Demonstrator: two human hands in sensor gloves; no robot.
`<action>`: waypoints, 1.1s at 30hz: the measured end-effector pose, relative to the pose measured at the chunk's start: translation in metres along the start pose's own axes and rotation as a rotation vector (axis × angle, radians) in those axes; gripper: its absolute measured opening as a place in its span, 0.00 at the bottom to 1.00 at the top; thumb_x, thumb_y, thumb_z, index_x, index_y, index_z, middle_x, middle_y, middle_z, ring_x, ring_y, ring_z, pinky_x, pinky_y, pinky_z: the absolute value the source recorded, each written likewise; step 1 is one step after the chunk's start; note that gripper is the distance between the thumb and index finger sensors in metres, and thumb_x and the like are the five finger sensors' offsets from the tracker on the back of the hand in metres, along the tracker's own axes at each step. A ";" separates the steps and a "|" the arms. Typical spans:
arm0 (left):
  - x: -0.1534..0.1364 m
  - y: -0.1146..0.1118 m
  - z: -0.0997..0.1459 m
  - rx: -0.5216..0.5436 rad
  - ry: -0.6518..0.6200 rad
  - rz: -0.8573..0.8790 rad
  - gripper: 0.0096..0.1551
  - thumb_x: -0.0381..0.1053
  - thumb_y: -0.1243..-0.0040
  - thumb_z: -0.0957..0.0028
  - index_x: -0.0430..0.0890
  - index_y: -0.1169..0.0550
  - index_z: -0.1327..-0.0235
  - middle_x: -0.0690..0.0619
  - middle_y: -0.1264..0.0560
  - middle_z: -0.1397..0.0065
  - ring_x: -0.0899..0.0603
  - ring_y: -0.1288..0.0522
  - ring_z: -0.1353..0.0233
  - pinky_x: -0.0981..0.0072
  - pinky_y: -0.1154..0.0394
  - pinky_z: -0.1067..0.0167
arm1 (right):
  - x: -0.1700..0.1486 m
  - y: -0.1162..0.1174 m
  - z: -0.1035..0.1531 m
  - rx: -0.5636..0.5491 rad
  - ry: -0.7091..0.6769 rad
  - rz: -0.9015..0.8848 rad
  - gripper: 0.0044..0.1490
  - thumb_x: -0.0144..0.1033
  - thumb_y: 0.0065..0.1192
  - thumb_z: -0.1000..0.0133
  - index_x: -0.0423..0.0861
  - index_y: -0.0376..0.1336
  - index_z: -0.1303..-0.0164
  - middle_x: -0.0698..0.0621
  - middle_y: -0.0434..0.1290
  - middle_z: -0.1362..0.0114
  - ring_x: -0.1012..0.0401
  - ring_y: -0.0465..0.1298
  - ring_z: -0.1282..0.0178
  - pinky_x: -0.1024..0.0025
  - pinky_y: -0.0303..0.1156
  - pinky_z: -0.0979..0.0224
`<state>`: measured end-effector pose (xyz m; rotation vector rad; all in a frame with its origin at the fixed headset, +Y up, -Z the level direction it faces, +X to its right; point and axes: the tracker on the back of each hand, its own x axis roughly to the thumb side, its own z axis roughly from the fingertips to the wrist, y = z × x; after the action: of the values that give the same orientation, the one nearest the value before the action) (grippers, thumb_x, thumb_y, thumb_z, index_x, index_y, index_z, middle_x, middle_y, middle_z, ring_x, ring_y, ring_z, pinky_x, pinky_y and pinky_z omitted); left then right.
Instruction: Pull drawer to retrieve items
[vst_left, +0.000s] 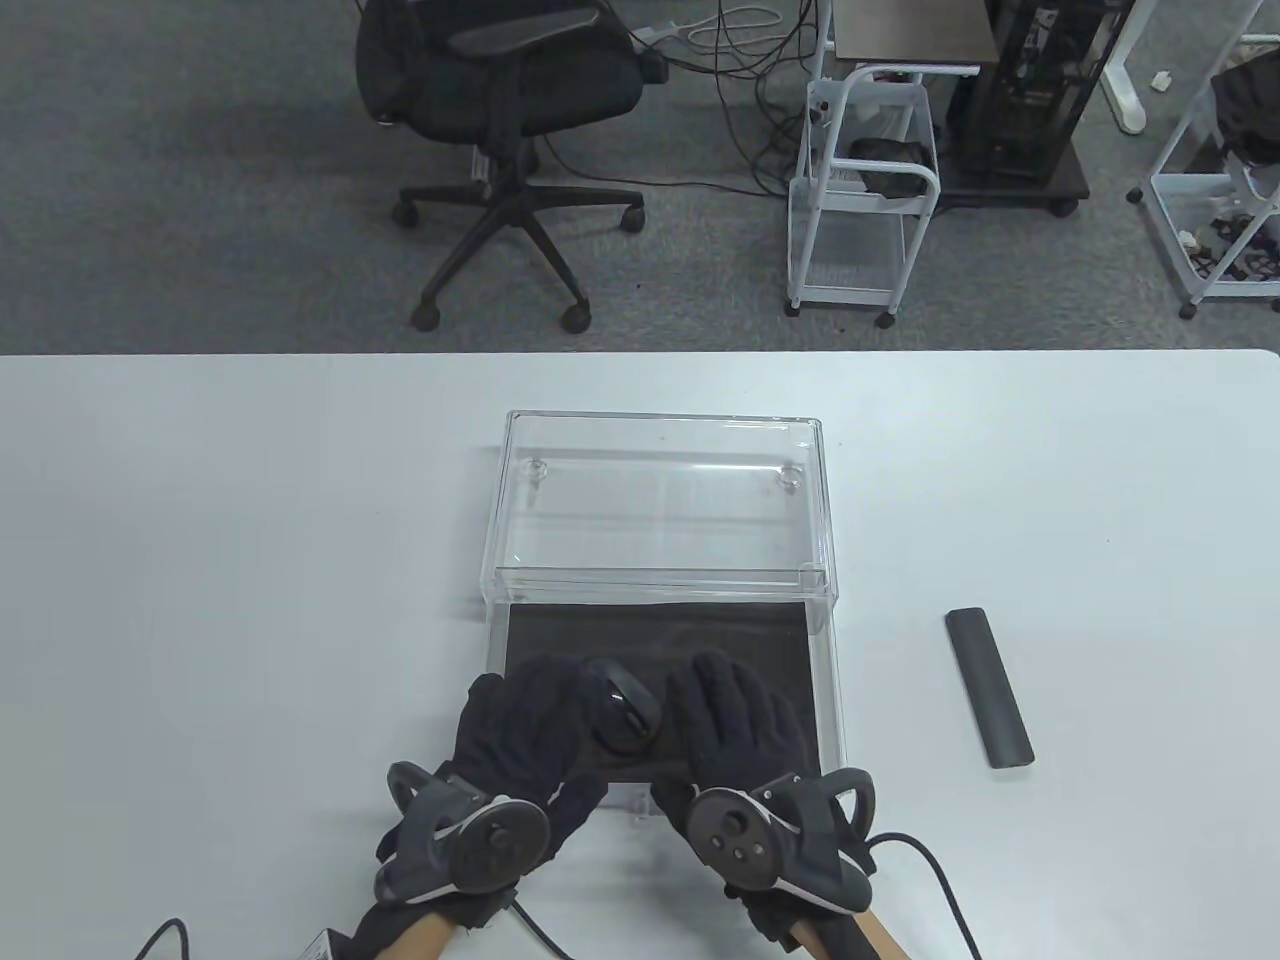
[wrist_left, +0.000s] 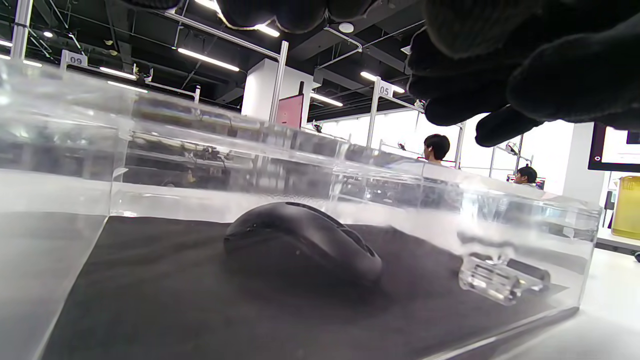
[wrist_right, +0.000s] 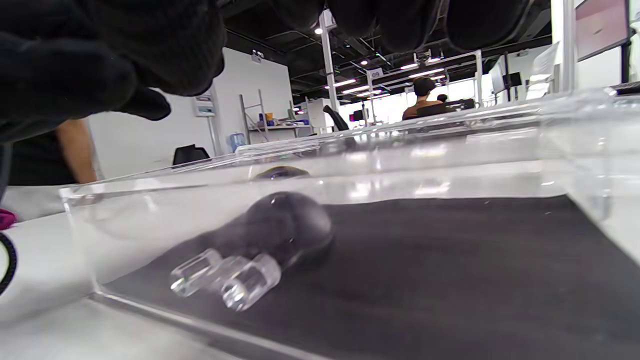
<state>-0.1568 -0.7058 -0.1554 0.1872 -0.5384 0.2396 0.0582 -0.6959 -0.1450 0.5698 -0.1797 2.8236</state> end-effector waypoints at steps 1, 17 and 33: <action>0.001 0.000 0.000 -0.001 -0.004 -0.002 0.50 0.67 0.45 0.46 0.51 0.47 0.14 0.43 0.48 0.11 0.32 0.47 0.13 0.24 0.46 0.24 | 0.000 0.002 0.001 -0.011 -0.002 -0.005 0.60 0.58 0.61 0.44 0.41 0.40 0.11 0.35 0.44 0.11 0.35 0.53 0.14 0.32 0.58 0.22; -0.002 -0.012 -0.082 -0.510 -0.019 -0.234 0.51 0.64 0.36 0.49 0.53 0.44 0.15 0.44 0.43 0.13 0.35 0.41 0.16 0.33 0.39 0.22 | -0.011 0.004 0.009 -0.076 0.031 -0.006 0.59 0.59 0.59 0.43 0.40 0.41 0.11 0.35 0.47 0.11 0.35 0.55 0.14 0.32 0.58 0.23; 0.015 -0.061 -0.122 -0.850 -0.009 -0.509 0.59 0.66 0.37 0.49 0.53 0.55 0.14 0.45 0.52 0.09 0.34 0.46 0.12 0.31 0.42 0.21 | -0.017 0.004 0.012 -0.043 0.042 -0.051 0.59 0.59 0.58 0.43 0.40 0.42 0.12 0.34 0.47 0.11 0.35 0.55 0.15 0.32 0.59 0.23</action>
<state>-0.0691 -0.7321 -0.2570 -0.5008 -0.5432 -0.4906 0.0763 -0.7058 -0.1407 0.4984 -0.2144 2.7730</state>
